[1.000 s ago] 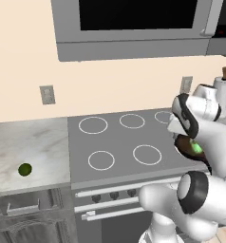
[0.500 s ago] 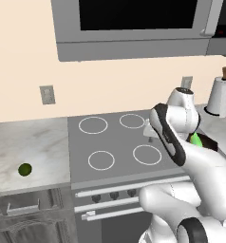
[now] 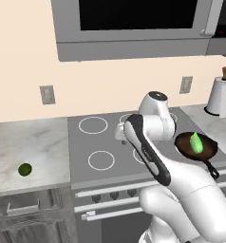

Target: Put the corn and lime in the pan. Then turn on the front right burner and set the heat to medium.

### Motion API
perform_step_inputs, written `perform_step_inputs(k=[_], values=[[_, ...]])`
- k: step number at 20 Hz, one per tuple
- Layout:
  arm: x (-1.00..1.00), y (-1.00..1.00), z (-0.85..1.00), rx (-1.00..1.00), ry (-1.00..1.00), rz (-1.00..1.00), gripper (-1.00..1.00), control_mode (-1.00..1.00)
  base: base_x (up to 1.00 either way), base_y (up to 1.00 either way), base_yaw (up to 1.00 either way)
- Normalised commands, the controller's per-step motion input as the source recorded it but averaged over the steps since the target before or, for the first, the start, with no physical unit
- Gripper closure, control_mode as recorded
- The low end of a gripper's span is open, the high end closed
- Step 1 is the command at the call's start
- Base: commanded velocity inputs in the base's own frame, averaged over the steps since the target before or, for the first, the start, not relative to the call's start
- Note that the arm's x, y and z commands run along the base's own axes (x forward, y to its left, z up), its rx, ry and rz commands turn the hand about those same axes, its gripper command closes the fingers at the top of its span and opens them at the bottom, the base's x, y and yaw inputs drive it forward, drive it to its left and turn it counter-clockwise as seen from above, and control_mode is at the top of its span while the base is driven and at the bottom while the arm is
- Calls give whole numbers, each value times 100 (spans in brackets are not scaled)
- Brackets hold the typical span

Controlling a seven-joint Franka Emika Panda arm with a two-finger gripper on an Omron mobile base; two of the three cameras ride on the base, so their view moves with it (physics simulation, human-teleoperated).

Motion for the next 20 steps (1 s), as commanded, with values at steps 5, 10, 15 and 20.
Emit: perform_step_inputs(k=[5, 10, 15, 20], values=[[11, 100, 2, 0, 0, 7, -100, -100, 0, 0, 0], [24, 100, 10, 0, 0, 1, -100, -100, 0, 0, 0], [40, 100, 10, 0, 0, 0, -100, -100, 0, 0, 0], [46, 90, 0, 0, 0, 0, -100, -100, 0, 0, 0]])
